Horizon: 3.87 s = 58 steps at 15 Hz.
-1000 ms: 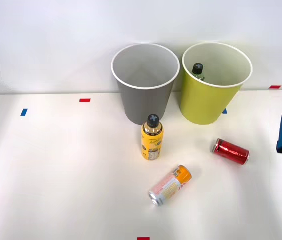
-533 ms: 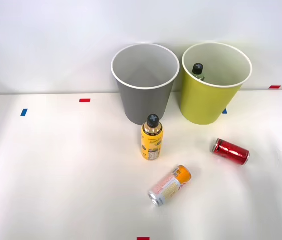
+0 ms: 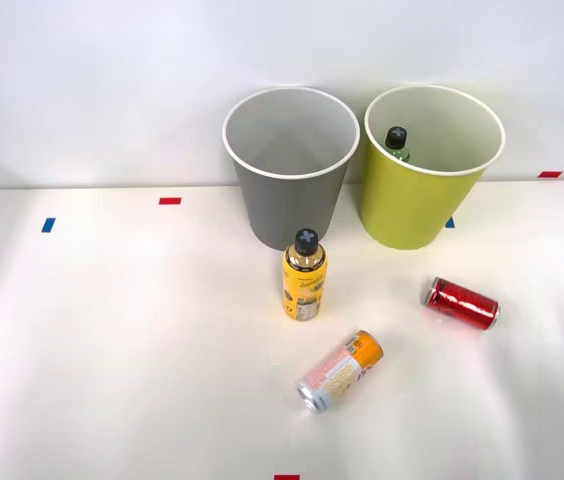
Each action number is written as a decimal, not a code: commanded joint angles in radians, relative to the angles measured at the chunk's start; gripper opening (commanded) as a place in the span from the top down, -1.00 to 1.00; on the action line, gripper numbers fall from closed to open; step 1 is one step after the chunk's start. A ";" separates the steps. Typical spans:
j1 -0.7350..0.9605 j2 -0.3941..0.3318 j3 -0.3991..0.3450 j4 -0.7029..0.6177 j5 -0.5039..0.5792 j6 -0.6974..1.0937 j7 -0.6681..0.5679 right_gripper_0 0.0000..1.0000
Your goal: Put cans in the gray bin, plastic bottles in the light green bin
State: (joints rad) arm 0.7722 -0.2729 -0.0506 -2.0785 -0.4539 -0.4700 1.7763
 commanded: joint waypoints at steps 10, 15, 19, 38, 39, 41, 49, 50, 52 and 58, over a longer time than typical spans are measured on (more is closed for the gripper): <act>0.177 0.015 0.114 0.406 0.311 -0.555 -0.238 -0.81; 0.167 0.027 0.137 0.607 0.385 -0.748 -0.196 -0.81; 0.187 0.063 0.166 0.658 0.443 -0.799 -0.107 -0.80; 0.208 0.058 0.321 0.669 0.397 -0.793 -0.097 -0.76; 0.208 0.058 0.319 0.669 0.399 -0.794 -0.097 -0.76; 0.208 0.058 0.319 0.669 0.400 -0.794 -0.097 -0.76; 0.208 0.058 0.319 0.669 0.400 -0.794 -0.097 -0.75; 0.208 0.058 0.319 0.669 0.400 -0.794 -0.097 -0.76; 0.208 0.058 0.319 0.669 0.400 -0.794 -0.097 -0.76; 0.208 0.058 0.319 0.669 0.400 -0.794 -0.097 -0.76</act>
State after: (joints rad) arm 0.9803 -0.2148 0.2685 -1.4096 -0.0537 -1.2639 1.6797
